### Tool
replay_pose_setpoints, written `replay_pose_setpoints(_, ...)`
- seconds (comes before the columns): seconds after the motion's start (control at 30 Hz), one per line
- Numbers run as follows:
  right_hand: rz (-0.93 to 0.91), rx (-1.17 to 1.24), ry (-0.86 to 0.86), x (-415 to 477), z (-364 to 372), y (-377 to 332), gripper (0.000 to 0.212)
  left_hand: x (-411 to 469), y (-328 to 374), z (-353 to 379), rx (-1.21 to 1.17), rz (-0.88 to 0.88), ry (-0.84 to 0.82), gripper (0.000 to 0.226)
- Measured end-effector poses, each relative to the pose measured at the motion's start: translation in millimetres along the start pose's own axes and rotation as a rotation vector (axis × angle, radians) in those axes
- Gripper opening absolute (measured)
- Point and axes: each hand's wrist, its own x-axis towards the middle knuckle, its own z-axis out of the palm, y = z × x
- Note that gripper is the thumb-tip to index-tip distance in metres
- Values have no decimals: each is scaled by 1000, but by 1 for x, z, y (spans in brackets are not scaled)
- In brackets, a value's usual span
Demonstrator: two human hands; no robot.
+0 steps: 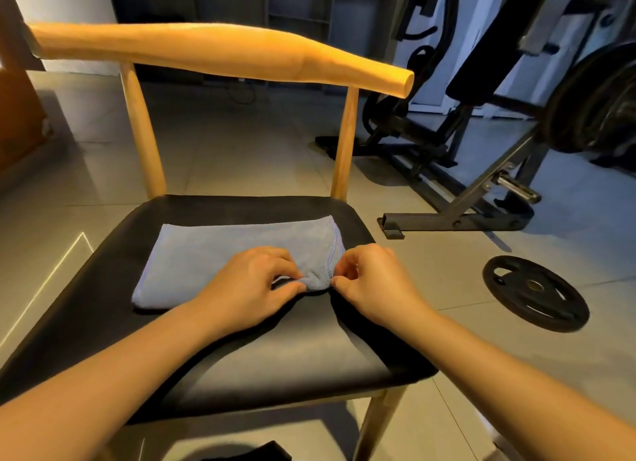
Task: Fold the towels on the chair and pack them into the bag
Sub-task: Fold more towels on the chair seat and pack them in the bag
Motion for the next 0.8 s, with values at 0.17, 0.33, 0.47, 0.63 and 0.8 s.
replay_pose_setpoints(0.17, -2, 5, 24, 2, 6, -5, 10, 0, 3, -3, -21, -25, -13, 22)
replay_pose_setpoints(0.33, 6, 59, -37, 4, -1, -2, 15, 0, 3, -3, -19, -40, -9, 19)
replay_pose_setpoints(0.47, 127, 219, -133, 7, -22, 15, 10, 0, 2, -2, -9, -34, -34, 21)
replay_pose_setpoints(0.63, 304, 294, -178, 6, -35, 28, 12, -3, 1, -2, 52, 21, -51, 24)
replay_pose_setpoints(0.8, 356, 387, -191, 11, -39, 22, 16, -13, 6, -13, 215, -5, -96, 56)
